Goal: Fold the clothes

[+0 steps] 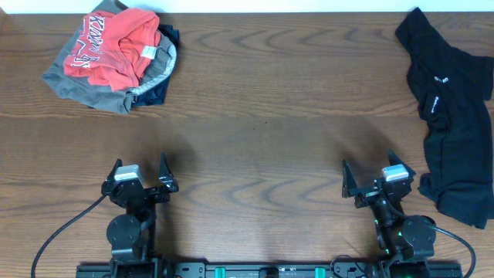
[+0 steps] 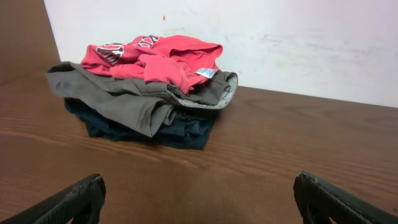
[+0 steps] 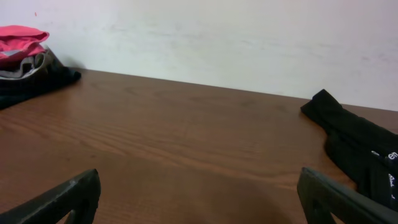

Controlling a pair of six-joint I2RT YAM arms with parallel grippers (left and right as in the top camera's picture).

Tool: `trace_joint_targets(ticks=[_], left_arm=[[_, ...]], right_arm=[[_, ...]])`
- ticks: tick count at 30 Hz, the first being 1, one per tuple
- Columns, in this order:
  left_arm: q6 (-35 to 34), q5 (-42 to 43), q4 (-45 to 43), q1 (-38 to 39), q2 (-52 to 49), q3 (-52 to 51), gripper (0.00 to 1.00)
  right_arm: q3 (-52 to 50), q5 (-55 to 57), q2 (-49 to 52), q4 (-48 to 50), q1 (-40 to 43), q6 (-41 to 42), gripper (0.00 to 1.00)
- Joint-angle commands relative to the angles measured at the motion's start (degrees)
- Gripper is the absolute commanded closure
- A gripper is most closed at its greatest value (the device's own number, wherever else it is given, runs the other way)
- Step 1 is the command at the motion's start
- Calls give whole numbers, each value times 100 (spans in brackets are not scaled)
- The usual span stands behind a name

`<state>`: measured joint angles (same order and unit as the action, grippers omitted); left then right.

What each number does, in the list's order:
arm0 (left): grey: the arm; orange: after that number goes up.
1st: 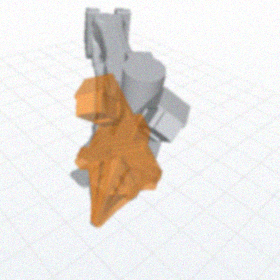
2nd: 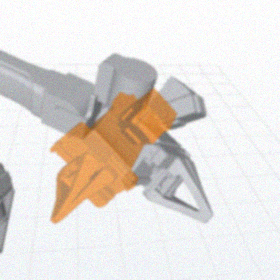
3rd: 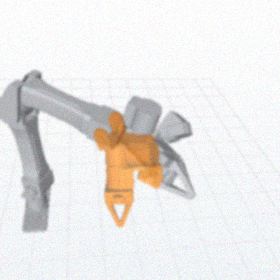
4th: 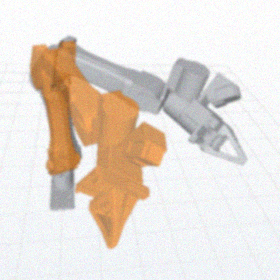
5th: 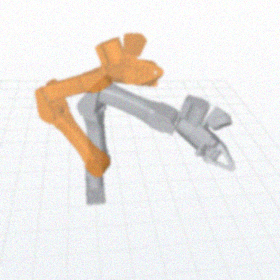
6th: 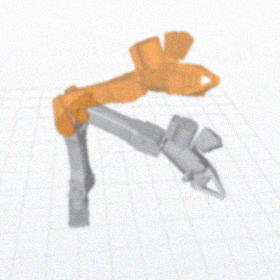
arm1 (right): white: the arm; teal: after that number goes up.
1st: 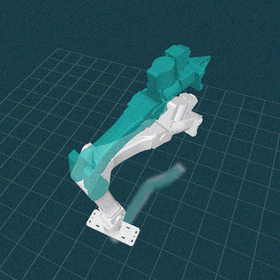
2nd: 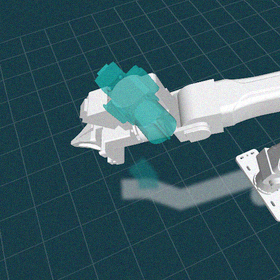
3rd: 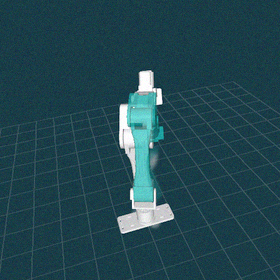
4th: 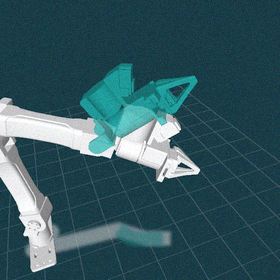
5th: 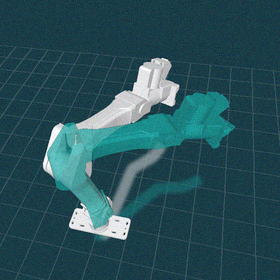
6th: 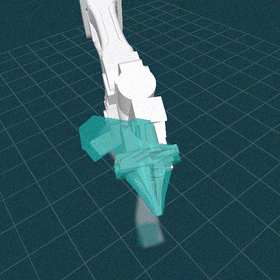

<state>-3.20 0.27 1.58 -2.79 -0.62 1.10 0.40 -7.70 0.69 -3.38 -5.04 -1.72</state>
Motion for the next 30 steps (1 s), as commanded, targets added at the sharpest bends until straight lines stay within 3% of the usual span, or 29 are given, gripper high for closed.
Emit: trace_joint_targets(ticks=[1,15,30], left_arm=[[-52,-72,262,2,2,-85,2],[-55,-70,262,2,2,-85,2],[-55,387,107,2,-4,-85,2]], right_arm=[[-9,-2,-4,-20,85,81,1],[-9,310,-4,-31,87,79,1],[-9,297,-4,887,87,81,1]])
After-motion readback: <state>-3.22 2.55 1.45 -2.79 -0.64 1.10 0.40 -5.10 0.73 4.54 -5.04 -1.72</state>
